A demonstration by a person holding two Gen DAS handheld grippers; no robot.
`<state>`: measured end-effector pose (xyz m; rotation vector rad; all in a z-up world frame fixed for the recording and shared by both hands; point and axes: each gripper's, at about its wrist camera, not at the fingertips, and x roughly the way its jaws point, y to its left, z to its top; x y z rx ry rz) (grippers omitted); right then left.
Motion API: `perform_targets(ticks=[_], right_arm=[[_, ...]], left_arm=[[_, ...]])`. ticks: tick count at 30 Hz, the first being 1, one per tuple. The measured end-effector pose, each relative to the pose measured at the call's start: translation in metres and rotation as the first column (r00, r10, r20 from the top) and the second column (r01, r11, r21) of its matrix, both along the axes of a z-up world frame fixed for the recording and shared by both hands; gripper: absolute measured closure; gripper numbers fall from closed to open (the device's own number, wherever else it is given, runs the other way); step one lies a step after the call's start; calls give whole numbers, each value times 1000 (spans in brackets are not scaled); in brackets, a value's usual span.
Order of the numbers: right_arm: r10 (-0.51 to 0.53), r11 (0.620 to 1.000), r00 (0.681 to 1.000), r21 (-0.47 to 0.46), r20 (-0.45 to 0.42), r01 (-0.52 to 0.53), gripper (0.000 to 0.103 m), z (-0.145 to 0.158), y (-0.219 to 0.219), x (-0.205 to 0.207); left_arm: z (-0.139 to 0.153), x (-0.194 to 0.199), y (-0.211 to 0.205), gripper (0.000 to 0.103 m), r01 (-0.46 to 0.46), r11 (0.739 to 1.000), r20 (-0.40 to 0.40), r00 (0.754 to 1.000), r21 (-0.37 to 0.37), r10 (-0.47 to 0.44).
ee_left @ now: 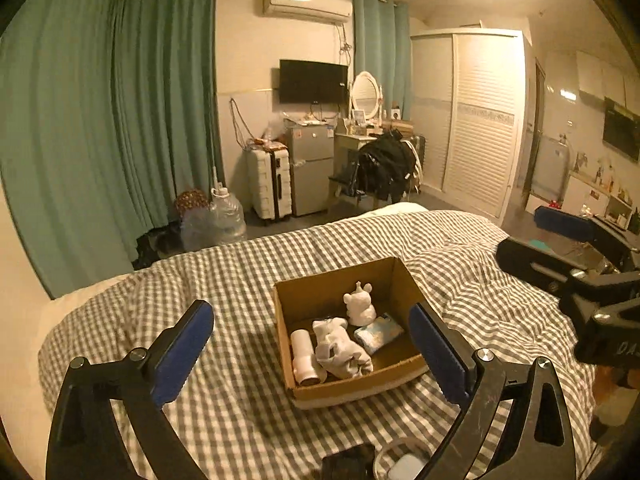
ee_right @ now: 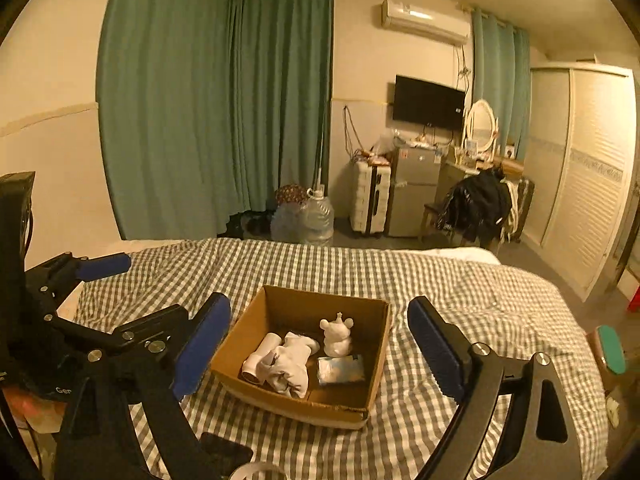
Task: Organize objects
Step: 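Grasp the white lotion tube with the left gripper while the right gripper grasps the white tape roll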
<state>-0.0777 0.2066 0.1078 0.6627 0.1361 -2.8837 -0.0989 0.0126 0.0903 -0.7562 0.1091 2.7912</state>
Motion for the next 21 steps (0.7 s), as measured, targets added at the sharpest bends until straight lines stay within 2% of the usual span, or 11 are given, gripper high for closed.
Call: perform_targets(ticks=[4, 9, 15, 21], right_arm=[[1, 1000, 1000, 5, -14, -1, 11, 7, -2, 26], [13, 999, 999, 32, 29, -14, 11, -15, -8, 44], [27, 997, 991, 64, 131, -35, 11, -76, -15, 43], [60, 987, 956, 124, 286, -99, 11, -152, -23, 36]], left_arm=[[-4, 17, -11, 1, -17, 1000, 5, 1000, 1, 17], [-34, 26, -22, 1, -75, 997, 42, 996, -19, 75], [-101, 28, -20, 1, -91, 994, 150, 984, -68, 101], [-160, 39, -17, 1, -71, 990, 249, 963, -120, 99]])
